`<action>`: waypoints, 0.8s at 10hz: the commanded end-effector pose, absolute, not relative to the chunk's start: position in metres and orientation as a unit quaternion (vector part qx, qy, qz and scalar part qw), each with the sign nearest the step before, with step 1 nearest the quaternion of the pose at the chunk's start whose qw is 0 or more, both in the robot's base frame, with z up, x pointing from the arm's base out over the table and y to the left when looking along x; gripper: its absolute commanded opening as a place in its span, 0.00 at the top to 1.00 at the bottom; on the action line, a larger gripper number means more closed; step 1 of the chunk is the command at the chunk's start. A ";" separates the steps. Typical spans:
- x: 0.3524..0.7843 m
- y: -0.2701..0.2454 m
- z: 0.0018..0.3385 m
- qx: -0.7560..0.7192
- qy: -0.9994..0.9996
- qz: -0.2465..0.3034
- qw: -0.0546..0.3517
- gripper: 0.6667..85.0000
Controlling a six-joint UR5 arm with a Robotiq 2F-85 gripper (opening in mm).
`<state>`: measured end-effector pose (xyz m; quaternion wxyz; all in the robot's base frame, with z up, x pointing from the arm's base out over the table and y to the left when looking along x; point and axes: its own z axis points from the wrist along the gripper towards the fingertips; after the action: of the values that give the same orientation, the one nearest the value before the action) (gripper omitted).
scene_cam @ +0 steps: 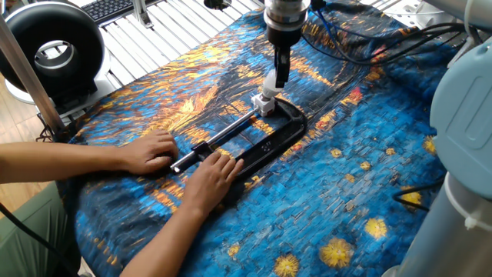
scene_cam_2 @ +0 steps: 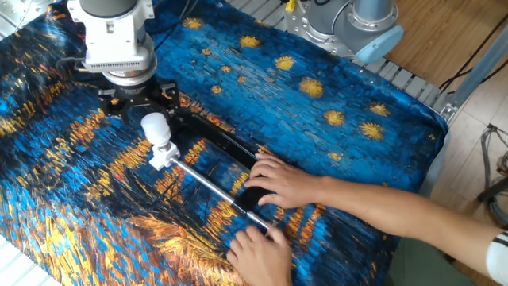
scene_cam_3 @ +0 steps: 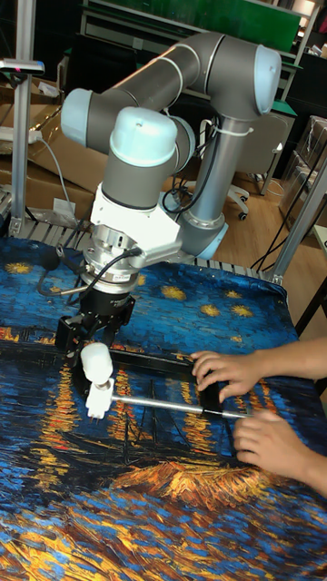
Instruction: Install the light bulb by rotating it
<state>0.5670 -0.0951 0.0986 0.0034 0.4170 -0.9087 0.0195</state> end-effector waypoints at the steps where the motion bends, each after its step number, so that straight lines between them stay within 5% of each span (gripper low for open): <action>1: 0.557 -0.077 0.103 0.422 -0.906 -0.025 0.007 0.13; 8: 0.550 -0.070 0.110 0.412 -0.910 -0.054 -0.017 0.16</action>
<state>0.5489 -0.0733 0.1075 -0.0015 0.4129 -0.9098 -0.0415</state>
